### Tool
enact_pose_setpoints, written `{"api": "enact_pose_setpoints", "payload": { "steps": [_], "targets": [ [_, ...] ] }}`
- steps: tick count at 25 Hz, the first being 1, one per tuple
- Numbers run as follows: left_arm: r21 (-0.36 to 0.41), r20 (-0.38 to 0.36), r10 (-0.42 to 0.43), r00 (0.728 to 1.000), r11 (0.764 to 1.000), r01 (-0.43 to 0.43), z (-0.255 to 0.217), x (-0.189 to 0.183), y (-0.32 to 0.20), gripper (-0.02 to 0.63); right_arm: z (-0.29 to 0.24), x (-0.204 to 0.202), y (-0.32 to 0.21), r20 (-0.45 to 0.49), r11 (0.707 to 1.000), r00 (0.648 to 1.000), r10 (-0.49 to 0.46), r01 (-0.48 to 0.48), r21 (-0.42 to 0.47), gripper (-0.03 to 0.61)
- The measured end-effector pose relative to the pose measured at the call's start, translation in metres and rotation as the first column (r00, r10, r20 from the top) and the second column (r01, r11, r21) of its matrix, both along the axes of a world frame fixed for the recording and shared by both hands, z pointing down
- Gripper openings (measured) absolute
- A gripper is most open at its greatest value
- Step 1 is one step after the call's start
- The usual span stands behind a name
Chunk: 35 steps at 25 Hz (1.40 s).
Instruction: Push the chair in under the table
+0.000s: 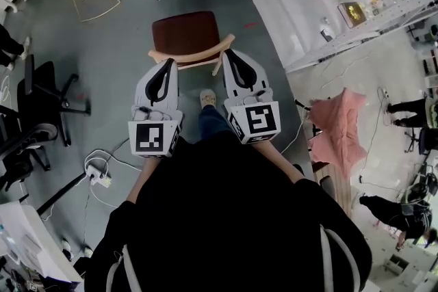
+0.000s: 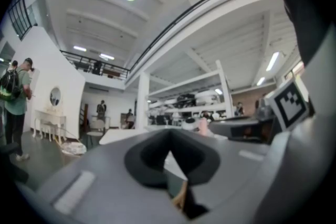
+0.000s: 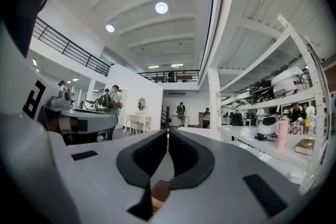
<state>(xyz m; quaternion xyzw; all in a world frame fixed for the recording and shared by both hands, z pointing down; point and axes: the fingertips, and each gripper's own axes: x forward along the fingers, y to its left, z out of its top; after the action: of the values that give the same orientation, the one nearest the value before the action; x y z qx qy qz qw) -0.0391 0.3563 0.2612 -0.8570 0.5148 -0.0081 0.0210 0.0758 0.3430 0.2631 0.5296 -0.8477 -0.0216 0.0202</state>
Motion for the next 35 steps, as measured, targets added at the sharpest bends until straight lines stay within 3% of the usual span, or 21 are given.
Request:
{"api": "enact_pose_setpoints", "payload": {
  "steps": [8, 17, 21, 24, 26, 35],
  "targets": [
    [0.006, -0.022, -0.042, 0.999, 0.999, 0.042, 0.002, 0.005, -0.11, 0.008, 0.011, 0.008, -0.117, -0.005, 0.996, 0.996, -0.084, 0.084, -0.012, 0.023],
    [-0.017, -0.024, -0.043, 0.999, 0.999, 0.043, 0.015, 0.019, -0.182, 0.012, 0.043, 0.017, -0.194, -0.014, 0.979, 0.984, -0.18, 0.177, -0.105, 0.024],
    [-0.066, -0.027, -0.085, 0.996, 0.994, 0.083, 0.031, 0.016, -0.206, 0.04, 0.061, 0.02, -0.22, -0.019, 0.965, 0.976, -0.217, 0.212, -0.153, 0.025],
    [-0.105, -0.024, -0.104, 0.994, 0.989, 0.101, 0.043, 0.013, -0.219, 0.115, 0.071, 0.019, -0.232, -0.019, 0.953, 0.967, -0.253, 0.245, -0.175, 0.025],
    [-0.137, -0.01, -0.105, 0.994, 0.985, 0.103, 0.05, 0.013, -0.225, 0.124, 0.08, 0.019, -0.236, -0.025, 0.942, 0.96, -0.28, 0.27, -0.201, 0.025],
    [-0.304, 0.113, 0.02, 0.993, 0.953, 0.015, 0.104, -0.001, -0.241, 0.169, 0.123, 0.013, -0.247, -0.057, 0.889, 0.934, -0.354, 0.317, -0.33, 0.026]
  ]
}}
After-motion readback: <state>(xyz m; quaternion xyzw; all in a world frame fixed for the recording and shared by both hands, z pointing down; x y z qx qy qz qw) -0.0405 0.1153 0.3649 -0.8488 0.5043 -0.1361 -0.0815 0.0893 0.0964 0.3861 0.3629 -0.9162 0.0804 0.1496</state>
